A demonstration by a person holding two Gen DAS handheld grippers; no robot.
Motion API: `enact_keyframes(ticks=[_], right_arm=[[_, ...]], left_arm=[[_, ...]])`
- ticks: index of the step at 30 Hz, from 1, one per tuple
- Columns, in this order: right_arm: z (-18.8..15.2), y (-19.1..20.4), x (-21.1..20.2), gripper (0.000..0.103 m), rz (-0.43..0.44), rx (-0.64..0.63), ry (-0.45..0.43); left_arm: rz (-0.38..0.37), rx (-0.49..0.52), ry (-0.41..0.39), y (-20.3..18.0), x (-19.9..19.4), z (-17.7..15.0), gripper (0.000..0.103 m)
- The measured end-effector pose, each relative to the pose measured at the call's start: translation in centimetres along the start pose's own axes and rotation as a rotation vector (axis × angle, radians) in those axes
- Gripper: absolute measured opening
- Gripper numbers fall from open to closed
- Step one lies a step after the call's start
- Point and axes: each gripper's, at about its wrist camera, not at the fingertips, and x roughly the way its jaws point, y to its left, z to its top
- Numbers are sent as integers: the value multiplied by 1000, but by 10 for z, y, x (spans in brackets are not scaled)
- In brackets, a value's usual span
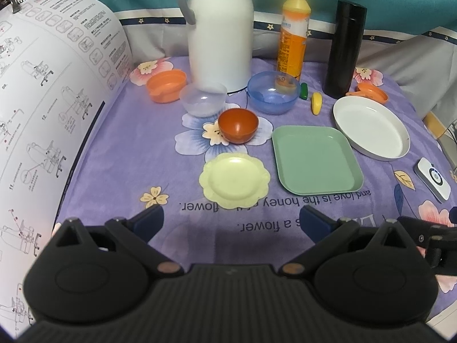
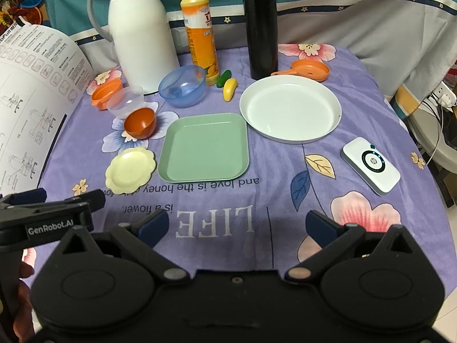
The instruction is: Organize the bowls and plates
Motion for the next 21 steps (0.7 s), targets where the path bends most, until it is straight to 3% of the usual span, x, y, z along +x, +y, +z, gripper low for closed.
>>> enact_keyframes(ticks=[21], right_arm=[[3, -5, 12, 103, 1, 9, 6]], left_arm=[[6, 10, 31, -5, 15, -4, 103]])
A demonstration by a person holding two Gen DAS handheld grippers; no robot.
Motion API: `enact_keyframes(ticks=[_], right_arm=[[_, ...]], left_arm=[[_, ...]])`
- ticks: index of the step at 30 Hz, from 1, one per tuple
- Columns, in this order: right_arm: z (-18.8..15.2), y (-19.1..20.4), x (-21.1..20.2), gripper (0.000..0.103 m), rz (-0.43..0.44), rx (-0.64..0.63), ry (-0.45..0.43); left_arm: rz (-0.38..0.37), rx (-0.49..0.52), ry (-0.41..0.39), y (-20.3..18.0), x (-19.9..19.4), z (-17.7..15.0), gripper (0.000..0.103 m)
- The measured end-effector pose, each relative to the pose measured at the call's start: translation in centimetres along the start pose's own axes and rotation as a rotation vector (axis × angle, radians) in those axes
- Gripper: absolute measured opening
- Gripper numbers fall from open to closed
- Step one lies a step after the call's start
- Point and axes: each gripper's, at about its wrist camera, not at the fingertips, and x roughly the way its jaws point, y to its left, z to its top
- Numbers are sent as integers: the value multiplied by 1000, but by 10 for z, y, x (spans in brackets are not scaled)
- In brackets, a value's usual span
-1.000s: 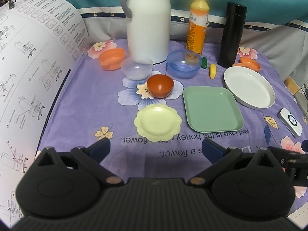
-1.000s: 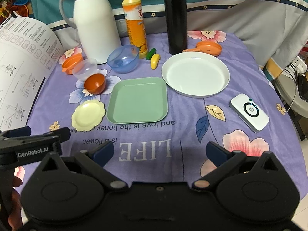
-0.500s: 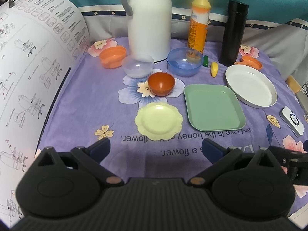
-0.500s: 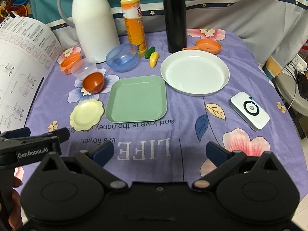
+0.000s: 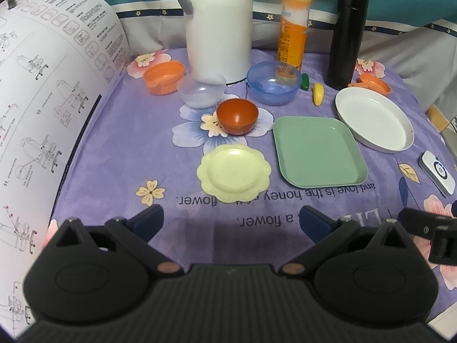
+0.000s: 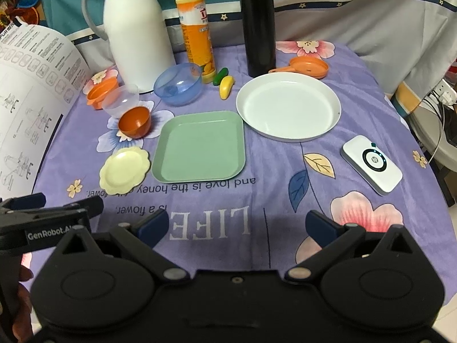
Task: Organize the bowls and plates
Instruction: 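Reach both grippers to the white round plate and close on its rim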
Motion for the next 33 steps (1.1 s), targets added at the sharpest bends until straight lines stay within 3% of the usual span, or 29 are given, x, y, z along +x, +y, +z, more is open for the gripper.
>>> enact_keyframes(ticks=[9, 14, 20, 28, 33], right_arm=[[20, -29, 29, 103, 13, 68, 13], [37, -47, 42, 103, 13, 86, -21], [67, -67, 60, 85, -41, 68, -73], [108, -116, 105, 88, -34, 91, -72], [125, -146, 130, 87, -102, 122, -84]], left_arm=[[0, 80, 1, -21, 23, 13, 103], [-22, 130, -14, -43, 42, 34, 103], [-47, 180, -28, -75, 70, 65, 103], [-83, 234, -23, -120, 111, 107, 103], [-121, 229, -3, -146, 140, 130, 102]])
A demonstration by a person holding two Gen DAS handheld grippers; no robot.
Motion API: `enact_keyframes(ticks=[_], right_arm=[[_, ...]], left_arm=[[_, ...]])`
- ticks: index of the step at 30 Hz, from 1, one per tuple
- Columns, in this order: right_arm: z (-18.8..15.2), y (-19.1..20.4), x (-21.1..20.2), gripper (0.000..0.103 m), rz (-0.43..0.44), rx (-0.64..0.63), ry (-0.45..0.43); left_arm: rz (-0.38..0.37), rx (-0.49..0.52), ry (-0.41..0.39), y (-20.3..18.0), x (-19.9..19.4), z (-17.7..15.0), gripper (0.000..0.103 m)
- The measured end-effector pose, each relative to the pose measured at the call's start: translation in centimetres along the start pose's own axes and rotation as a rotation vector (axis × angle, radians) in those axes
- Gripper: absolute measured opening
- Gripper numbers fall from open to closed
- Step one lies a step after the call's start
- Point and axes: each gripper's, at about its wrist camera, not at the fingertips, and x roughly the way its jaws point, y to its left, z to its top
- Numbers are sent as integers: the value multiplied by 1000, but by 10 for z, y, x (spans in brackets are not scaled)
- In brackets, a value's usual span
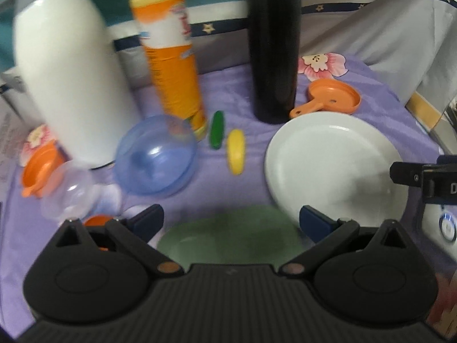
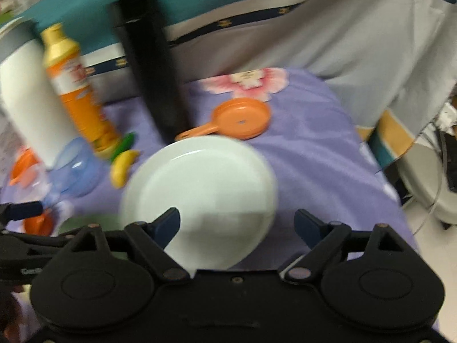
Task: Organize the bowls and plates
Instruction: 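Reach both grippers to the white round plate and close on its rim, then lift the white plate with both grippers and carry it toward the open cloth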
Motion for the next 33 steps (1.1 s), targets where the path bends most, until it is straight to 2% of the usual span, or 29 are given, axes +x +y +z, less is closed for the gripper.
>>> enact_keyframes(ticks=[2, 4, 6, 7, 9, 13, 15, 20, 26, 28, 30, 33], right_arm=[[6, -12, 14, 83, -4, 39, 10], [8, -21, 25, 76, -6, 61, 19], [10, -28, 36, 65, -2, 78, 32], [11, -31, 42, 63, -2, 84, 37], [12, -33, 52, 54, -1, 92, 46], [11, -32, 69, 40, 13, 111, 64], [9, -29, 73, 30, 30, 110, 75], [6, -23, 72, 30, 19, 79, 52], [4, -22, 73, 30, 13, 70, 23], [3, -20, 73, 30, 3, 58, 12], [3, -14, 71, 31, -5, 50, 18], [5, -9, 64, 31, -12, 61, 22]], left_arm=[[-33, -26, 13, -3, 12, 9, 97], [-51, -35, 24, -7, 23, 14, 92], [-61, -37, 32, -10, 33, 18, 80], [-68, -40, 43, -11, 38, 20, 76], [-85, -50, 59, -12, 47, 22, 60], [-121, -64, 93, -15, 61, 24, 47], [-135, -55, 105, -17, 65, 23, 34], [-118, -6, 80, -25, 65, 21, 33], [-91, -1, 71, -26, 67, 22, 48], [-106, 0, 73, -28, 66, 23, 47], [-130, 3, 76, -31, 65, 24, 33], [-73, 19, 57, -38, 58, 23, 33]])
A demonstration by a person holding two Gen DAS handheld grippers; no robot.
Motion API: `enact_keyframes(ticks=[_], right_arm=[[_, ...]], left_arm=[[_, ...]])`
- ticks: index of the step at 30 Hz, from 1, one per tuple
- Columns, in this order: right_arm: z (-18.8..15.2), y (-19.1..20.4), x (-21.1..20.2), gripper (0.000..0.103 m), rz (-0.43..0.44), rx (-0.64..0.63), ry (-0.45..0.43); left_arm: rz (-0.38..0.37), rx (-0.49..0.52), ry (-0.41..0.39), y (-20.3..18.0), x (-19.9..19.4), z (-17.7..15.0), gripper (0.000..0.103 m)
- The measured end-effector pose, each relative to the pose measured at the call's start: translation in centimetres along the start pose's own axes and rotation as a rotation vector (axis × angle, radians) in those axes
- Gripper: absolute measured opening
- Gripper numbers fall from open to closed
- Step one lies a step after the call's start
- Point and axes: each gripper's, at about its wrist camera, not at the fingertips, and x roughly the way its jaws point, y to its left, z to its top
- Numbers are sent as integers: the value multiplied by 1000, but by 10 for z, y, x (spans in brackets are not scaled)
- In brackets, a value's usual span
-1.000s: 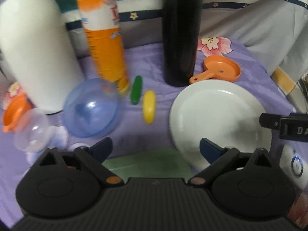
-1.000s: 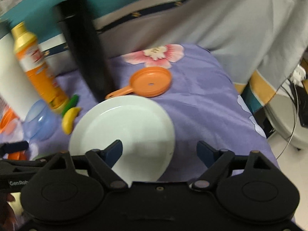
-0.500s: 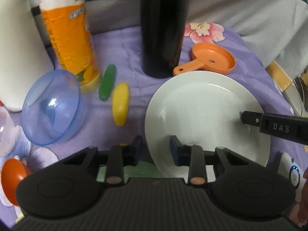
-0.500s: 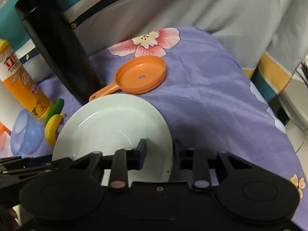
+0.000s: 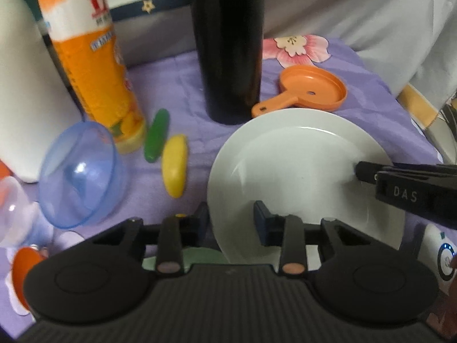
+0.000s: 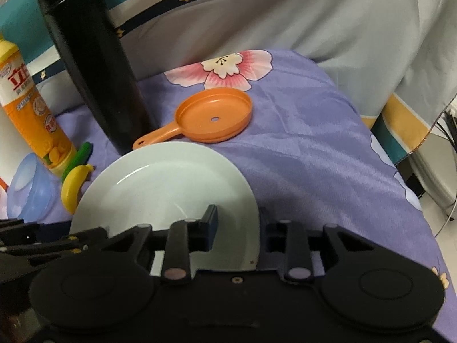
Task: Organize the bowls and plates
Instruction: 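Lift the white plate with both grippers and carry it toward the open cloth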
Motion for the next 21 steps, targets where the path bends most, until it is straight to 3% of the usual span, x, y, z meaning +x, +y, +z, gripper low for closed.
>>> enact_keyframes(ticks=[12, 21], right_arm=[[1, 7, -45, 31, 19, 46, -10], [-23, 35, -97, 31, 72, 27, 8]], left_arm=[[9, -40, 12, 5, -42, -4, 33], [46, -71, 0, 30, -99, -31, 33]])
